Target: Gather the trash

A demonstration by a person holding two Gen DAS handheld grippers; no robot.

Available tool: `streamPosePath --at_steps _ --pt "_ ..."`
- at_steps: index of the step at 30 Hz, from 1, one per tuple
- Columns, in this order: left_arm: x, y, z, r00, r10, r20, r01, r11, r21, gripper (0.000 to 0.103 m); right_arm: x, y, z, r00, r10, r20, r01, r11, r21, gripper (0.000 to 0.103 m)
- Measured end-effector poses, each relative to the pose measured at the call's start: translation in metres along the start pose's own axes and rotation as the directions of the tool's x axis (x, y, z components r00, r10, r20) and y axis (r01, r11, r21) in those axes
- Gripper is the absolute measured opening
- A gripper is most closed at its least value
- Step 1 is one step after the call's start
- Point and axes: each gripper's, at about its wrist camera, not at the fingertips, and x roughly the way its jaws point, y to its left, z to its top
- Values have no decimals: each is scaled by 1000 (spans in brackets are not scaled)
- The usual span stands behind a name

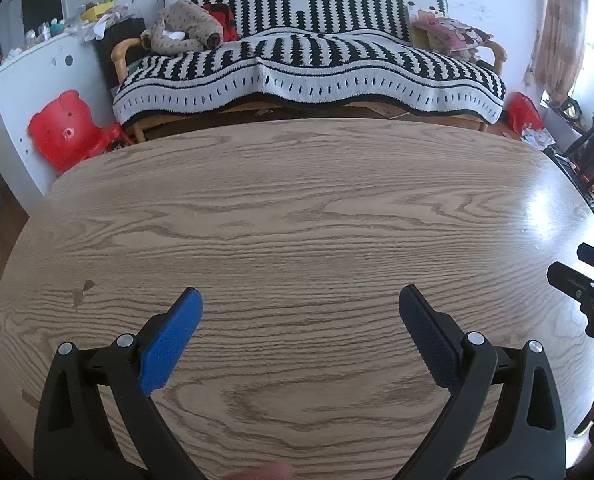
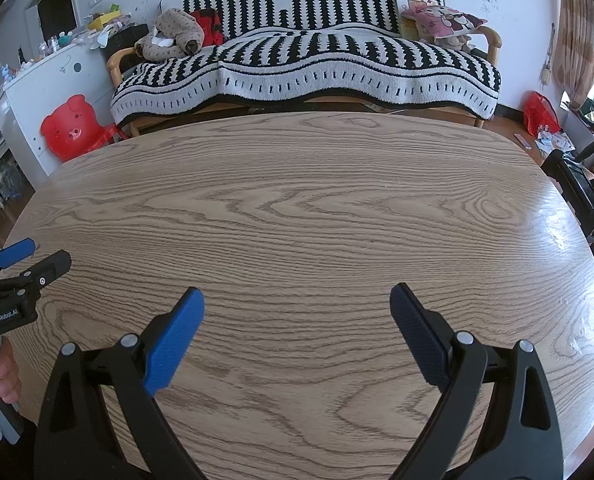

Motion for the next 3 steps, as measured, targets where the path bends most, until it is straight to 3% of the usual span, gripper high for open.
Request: streamPosePath --at_steps 3 --pt "2 -1 1 1000 -6 -9 6 1000 4 96 0 -1 0 1000 -3 -1 3 1000 1 91"
